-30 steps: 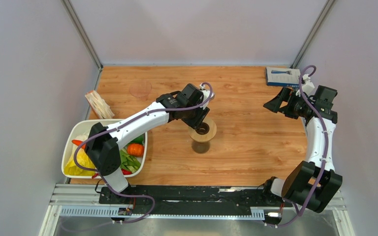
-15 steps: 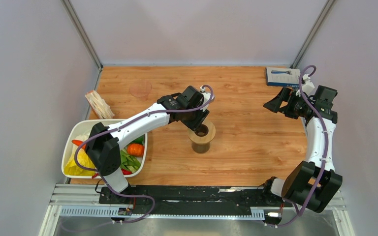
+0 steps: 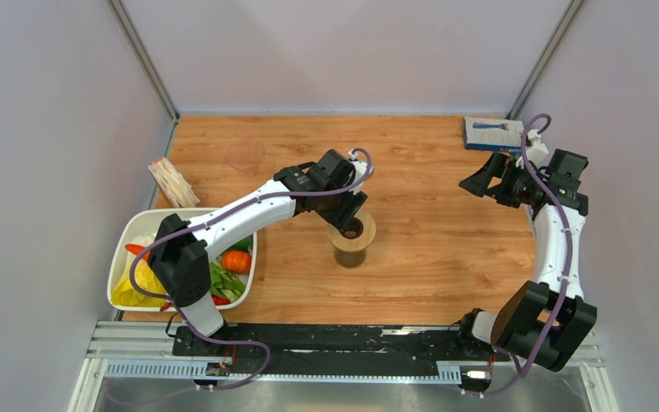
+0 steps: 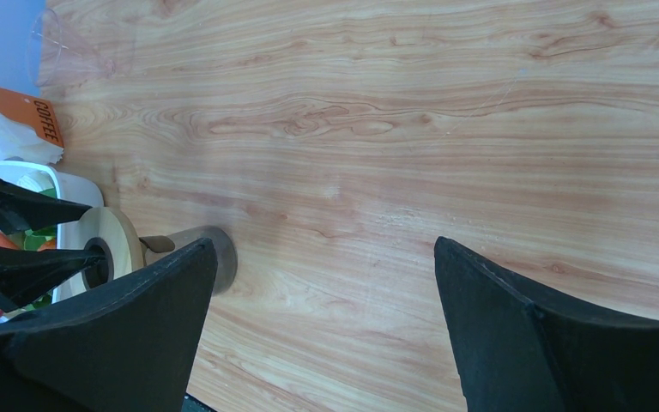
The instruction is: Place the coffee filter in the dripper
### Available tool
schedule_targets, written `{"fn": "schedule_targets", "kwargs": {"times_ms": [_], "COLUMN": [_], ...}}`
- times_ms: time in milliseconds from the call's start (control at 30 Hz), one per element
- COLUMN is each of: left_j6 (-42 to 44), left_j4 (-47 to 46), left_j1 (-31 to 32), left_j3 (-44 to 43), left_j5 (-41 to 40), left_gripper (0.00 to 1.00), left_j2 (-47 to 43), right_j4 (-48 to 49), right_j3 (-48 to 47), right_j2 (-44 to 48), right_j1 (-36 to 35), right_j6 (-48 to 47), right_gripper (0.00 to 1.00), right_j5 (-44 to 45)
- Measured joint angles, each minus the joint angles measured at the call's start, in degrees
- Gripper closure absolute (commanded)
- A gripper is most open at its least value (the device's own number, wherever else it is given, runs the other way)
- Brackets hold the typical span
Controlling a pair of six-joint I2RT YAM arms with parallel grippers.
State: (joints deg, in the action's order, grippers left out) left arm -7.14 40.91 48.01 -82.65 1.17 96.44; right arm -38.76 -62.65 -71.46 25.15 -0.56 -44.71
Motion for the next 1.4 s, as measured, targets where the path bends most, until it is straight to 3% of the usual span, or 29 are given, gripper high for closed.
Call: {"fn": "schedule_targets", "kwargs": {"times_ms": [333, 500, 633, 767, 900, 1067, 1267, 1400], "left_j6": [0.11, 0.46, 1.18, 2.78, 3.17, 2.03, 0.61, -0.24], "left_j4": [1.33, 1.66, 2.78, 3.15, 4.28, 4.72, 4.24, 3.41], "left_j1": [0.00, -1.22, -4.24, -6.56, -4.46, -2.73, -10.40, -19.93], "left_j3": [-4.74, -6.45, -5.90, 1.53, 12.83, 20.76, 17.90, 12.85], "left_j5": [-0.02, 1.05, 5.05, 9.94, 13.84, 15.43, 17.40, 18.38], "left_gripper": [0.27, 0.28, 0.35, 0.39, 0.41, 0.41, 0.36, 0.33], "left_j2": [-0.61, -3.45, -7.80, -15.82, -23.10, -24.76, -23.43, -21.09], "right_j4": [0.00, 0.00, 0.00, 0.00, 0.00, 0.00, 0.00, 0.00], "right_j3": [0.00, 0.00, 0.00, 0.00, 0.00, 0.00, 0.00, 0.00], "right_j2": [0.00, 0.00, 0.11, 0.44, 0.72, 0.81, 0.81, 0.81], "right_j1": [0.00, 0.00, 0.00, 0.00, 0.00, 0.00, 0.00, 0.00], "right_j6": [0.00, 0.00, 0.00, 0.00, 0.00, 0.02, 0.00, 0.00], "right_gripper": [0.00, 0.00, 0.00, 0.00, 0.00, 0.00, 0.00, 0.00], "right_j5": [-0.11, -0.46, -0.57, -0.87, -0.87, -0.87, -0.85, -0.87]}}
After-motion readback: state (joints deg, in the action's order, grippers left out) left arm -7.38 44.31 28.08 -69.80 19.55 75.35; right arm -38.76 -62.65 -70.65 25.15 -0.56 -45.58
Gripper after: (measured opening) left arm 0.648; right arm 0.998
